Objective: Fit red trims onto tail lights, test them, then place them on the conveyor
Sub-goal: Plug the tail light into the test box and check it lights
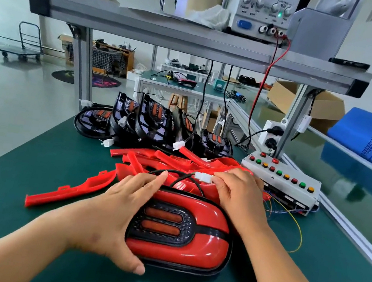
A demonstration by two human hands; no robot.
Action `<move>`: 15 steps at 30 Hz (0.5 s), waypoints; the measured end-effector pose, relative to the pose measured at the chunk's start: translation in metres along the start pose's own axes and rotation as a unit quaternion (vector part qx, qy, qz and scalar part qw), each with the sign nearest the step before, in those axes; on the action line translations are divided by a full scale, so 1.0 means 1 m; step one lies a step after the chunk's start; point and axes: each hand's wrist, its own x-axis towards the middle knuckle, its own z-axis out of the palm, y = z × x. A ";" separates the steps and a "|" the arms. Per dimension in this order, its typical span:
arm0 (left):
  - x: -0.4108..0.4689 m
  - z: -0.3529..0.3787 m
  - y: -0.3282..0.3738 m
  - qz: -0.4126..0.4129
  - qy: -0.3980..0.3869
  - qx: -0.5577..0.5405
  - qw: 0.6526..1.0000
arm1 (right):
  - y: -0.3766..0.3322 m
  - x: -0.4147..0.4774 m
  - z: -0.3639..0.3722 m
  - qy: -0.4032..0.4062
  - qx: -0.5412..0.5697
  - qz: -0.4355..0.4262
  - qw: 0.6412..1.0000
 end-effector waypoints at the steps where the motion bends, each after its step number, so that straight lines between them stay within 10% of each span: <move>1: 0.003 0.001 -0.001 -0.001 0.009 0.006 1.000 | 0.001 0.002 -0.002 -0.005 0.019 -0.009 1.000; 15: 0.015 0.009 -0.023 -0.046 0.091 -0.045 0.994 | 0.013 0.026 -0.016 0.005 0.016 0.102 0.995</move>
